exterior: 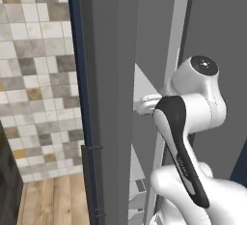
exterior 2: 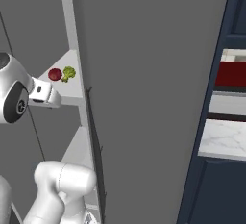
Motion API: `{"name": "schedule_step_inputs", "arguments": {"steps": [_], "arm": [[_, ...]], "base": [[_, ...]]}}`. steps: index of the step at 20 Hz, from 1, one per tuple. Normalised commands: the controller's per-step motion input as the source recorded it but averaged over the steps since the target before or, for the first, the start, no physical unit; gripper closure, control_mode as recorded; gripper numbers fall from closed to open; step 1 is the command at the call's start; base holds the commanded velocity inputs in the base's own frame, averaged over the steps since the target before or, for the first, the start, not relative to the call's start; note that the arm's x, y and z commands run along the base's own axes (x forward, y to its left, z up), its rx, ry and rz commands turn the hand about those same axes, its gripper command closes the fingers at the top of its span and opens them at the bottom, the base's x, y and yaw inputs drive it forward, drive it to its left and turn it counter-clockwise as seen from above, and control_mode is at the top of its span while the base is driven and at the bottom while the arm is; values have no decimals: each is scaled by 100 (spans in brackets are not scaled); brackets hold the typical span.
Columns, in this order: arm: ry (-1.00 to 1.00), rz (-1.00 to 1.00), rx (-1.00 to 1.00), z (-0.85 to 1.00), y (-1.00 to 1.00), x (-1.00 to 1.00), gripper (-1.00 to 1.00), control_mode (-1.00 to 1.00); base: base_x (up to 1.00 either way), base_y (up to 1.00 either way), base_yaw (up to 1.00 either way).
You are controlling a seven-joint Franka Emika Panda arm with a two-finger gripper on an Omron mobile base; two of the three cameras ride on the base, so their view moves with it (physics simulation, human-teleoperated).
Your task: Take the broccoli, pear, and lemon from the freezer and place them in the bowl on the counter.
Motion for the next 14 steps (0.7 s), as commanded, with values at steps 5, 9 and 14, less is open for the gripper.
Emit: {"name": "schedule_step_inputs", "arguments": {"steps": [5, 9, 14], "arm": [[-1, -1, 0, 11, 20, 64, -100, -100], [0, 0, 0, 6, 0, 54, -100, -100], [0, 0, 0, 0, 1, 59, -100, -100]], "base": [[0, 0, 0], [0, 0, 0], [0, 0, 0]]}}
